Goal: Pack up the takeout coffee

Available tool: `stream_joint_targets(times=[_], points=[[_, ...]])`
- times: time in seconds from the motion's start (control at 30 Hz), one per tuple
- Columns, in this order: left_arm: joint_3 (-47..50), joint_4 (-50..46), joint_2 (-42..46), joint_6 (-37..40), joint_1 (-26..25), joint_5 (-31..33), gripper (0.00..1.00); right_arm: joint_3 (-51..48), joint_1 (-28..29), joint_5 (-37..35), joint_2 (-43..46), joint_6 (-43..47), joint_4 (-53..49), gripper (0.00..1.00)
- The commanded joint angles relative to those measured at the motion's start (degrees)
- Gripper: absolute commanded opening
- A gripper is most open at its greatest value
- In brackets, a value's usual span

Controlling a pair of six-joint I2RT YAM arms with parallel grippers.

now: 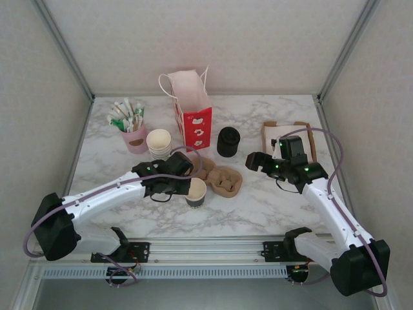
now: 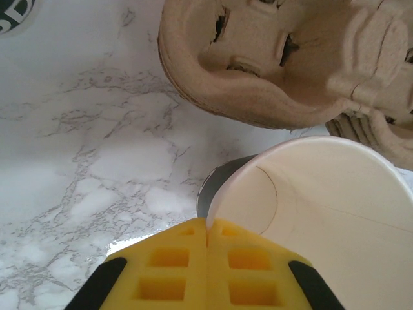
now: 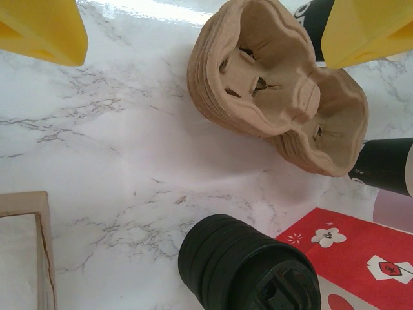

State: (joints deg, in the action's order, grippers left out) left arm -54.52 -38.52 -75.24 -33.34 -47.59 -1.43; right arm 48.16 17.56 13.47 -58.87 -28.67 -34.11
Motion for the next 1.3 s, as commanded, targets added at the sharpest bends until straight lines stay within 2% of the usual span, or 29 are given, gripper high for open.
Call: stream_joint_targets(times=[0.0, 0.07, 0.3, 0.4, 0.47, 0.53, 0.57, 0.73, 0.87, 0.97, 1.03, 1.13, 1.27], points=[[-1.0, 0.3, -1.1, -1.3, -1.4, 2.0, 0.01, -0.1, 0.4, -0.4, 0.1, 1.1, 0.0, 0.94], [-1.0, 0.3, -1.6, -1.5, -1.7, 2.2, 0.08, -0.3, 0.4, -0.4, 0.1, 1.3, 0.0, 0.95], [-2.9, -0.5, -0.2, -1.6, -1.9, 3.1, 0.41, -0.1, 0.4, -0.7, 0.3, 1.4, -0.4, 0.99], [-4.5, -1.6, 1.8, -1.0, -1.9, 4.9, 0.6, 0.9, 0.3, -1.5, 0.5, 1.1, -1.5, 0.99], [-5.7, -1.9, 3.3, -0.4, -1.7, 6.4, 0.72, 2.0, 0.4, -4.6, 0.2, -0.9, -3.2, 0.99], [-6.3, 0.1, 5.1, 0.4, -1.6, 8.6, 0.95, 3.8, 0.3, -9.6, -0.6, -4.9, -6.2, 0.99], [-6.2, 1.5, 5.7, 0.6, -1.5, 9.6, 0.99, 4.2, 0.3, -10.2, -0.7, -4.9, -6.7, 0.99], [-4.2, 13.3, 5.7, 1.0, -1.2, 15.8, 1.0, 4.7, 0.2, -11.3, -1.1, -2.1, -3.5, 0.99], [-1.5, 23.7, 4.7, 3.8, -0.9, 20.8, 1.0, 7.7, 0.2, -7.2, -4.9, 2.3, -1.5, 0.99], [1.7, 31.0, 5.7, 4.0, -0.4, 27.2, 1.0, 10.4, 0.4, -1.8, -9.9, 4.4, 0.6, 0.99], [6.2, 37.8, 8.1, 5.9, 0.5, 26.3, 1.0, 13.4, 0.7, 0.0, -14.0, 5.6, 0.6, 0.99], [14.3, 47.5, 13.0, 8.9, 2.4, 22.8, 1.0, 19.2, 1.7, -1.8, -19.8, 8.2, -1.7, 0.99], [23.7, 55.6, 19.2, 10.0, 7.7, 16.1, 1.0, 26.1, 2.7, -2.9, -27.0, 12.6, -3.6, 0.99]])
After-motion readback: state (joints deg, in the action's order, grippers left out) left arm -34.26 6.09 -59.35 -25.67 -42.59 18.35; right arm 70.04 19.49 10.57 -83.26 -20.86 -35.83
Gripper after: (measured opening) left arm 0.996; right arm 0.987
